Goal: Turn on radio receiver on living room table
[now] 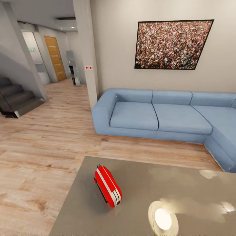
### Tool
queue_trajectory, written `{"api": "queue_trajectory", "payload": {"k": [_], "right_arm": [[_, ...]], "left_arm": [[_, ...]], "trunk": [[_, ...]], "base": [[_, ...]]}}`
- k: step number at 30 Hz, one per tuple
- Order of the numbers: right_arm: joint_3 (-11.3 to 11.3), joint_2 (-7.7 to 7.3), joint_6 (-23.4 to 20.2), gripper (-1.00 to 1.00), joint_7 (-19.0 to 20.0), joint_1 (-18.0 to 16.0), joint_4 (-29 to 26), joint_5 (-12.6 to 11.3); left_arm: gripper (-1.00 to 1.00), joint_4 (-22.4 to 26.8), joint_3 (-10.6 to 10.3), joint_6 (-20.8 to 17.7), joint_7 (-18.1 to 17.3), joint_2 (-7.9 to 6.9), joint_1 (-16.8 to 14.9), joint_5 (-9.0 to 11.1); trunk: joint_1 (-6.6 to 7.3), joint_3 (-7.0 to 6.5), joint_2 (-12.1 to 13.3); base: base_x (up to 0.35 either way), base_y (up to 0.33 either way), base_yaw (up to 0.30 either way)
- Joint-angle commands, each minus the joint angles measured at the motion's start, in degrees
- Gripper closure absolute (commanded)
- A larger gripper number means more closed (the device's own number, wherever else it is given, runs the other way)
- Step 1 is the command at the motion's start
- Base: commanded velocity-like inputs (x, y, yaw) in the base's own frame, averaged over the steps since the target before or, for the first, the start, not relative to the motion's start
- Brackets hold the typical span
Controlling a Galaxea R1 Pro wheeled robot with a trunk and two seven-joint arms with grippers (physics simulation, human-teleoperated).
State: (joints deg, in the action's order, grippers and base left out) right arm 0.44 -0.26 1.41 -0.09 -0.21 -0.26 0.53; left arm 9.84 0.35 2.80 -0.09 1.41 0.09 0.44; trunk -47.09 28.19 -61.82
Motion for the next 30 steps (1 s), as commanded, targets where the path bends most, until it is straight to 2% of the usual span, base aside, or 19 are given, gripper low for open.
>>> {"api": "queue_trajectory", "payload": {"k": [1,30], "right_arm": [[0.0,0.0,0.0,-1.0,0.0,0.01,0.0,0.0],[0.0,0.0,0.08,-1.0,0.0,0.02,0.0,0.0]], "left_arm": [[-1.0,0.0,0.0,0.0,0.0,0.0,0.0,0.0],[-1.0,0.01,0.0,0.07,0.16,0.01,0.0,0.0]], "trunk": [[0.0,0.1,0.0],[0.0,2.78,0.0]], "base": [[0.0,0.0,0.0],[0.0,0.0,0.0]]}}
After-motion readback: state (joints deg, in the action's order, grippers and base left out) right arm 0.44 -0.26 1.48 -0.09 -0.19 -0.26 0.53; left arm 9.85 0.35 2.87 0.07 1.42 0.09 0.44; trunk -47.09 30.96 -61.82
